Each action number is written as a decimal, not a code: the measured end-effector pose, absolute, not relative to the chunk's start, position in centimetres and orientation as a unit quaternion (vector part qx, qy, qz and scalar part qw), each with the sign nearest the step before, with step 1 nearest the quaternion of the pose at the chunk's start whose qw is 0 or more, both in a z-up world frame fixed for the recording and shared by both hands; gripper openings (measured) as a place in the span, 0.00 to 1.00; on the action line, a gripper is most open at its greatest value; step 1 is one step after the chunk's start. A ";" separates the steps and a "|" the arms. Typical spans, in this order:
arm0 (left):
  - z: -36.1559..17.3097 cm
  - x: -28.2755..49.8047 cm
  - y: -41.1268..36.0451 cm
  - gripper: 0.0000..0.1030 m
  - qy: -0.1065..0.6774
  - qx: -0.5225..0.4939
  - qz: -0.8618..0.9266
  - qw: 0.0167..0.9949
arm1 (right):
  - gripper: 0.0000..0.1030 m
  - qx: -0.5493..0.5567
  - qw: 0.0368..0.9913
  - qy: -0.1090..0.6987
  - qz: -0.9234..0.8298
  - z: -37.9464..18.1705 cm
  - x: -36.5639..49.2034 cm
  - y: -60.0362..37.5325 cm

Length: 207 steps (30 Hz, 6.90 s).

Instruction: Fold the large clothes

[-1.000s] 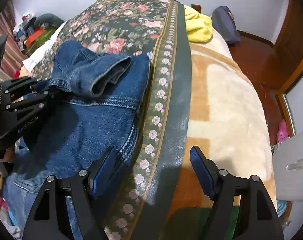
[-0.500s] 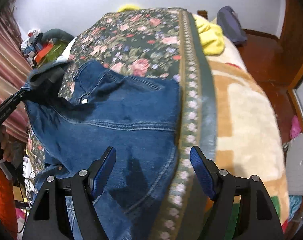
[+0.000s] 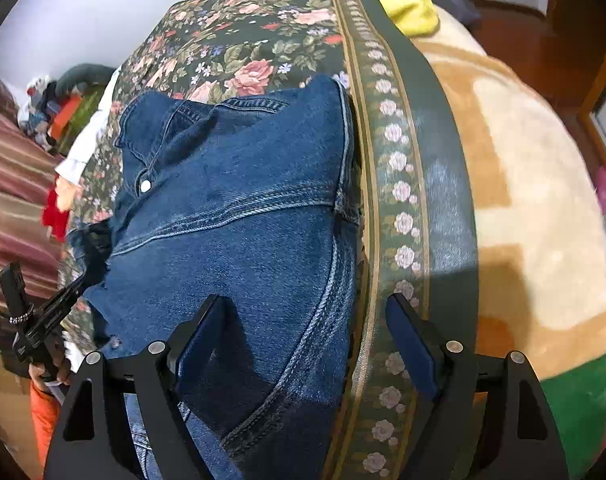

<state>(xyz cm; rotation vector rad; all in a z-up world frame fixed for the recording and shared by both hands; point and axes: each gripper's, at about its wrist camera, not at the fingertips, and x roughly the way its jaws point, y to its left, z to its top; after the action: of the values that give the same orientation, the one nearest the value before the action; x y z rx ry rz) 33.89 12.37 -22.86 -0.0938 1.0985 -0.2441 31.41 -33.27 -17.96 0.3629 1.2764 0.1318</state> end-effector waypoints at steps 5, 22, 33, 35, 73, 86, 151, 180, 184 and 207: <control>-22.6 33.0 15.4 0.44 0.514 -0.086 -0.113 0.846 | 0.78 0.136 0.796 0.587 0.053 -17.3 31.7 -32.4; -21.0 32.1 14.9 0.35 0.503 -0.035 -0.088 0.859 | 0.78 0.125 0.814 0.564 0.066 -15.5 31.9 -31.8; -22.3 29.7 18.8 0.53 0.546 0.024 -0.027 0.837 | 0.78 0.124 0.821 0.554 0.061 -15.0 32.8 -33.0; -20.8 30.0 19.7 0.64 0.525 0.006 -0.024 0.851 | 0.78 0.123 0.822 0.552 0.058 -15.0 33.2 -33.3; -14.3 42.2 19.2 0.17 0.419 -0.018 0.010 0.908 | 0.08 0.038 0.880 0.464 0.095 -11.7 46.1 -27.8; -23.5 47.2 24.7 0.27 0.493 -0.058 0.069 0.866 | 0.09 -0.051 0.883 0.463 0.056 -16.6 53.3 -23.1; -28.6 16.5 22.4 0.74 0.584 -0.241 0.016 0.775 | 0.61 0.097 0.802 0.562 0.180 -13.8 20.1 -26.2; -8.9 29.0 24.0 0.13 0.373 -0.199 -0.007 0.906 | 0.12 0.132 0.882 0.406 0.200 -3.3 33.1 -23.8; -9.5 33.7 25.6 0.13 0.377 -0.233 0.006 0.897 | 0.12 0.138 0.886 0.403 0.183 -3.2 38.0 -23.7; -22.6 50.4 26.6 0.18 0.482 -0.177 0.085 0.854 | 0.14 0.168 0.833 0.502 0.160 -16.9 57.2 -23.6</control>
<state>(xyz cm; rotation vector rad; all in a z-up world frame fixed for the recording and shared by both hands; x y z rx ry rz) 50.44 26.64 -22.63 -0.3714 1.0133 0.1797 57.23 -23.55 -16.89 0.3556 1.0633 0.3399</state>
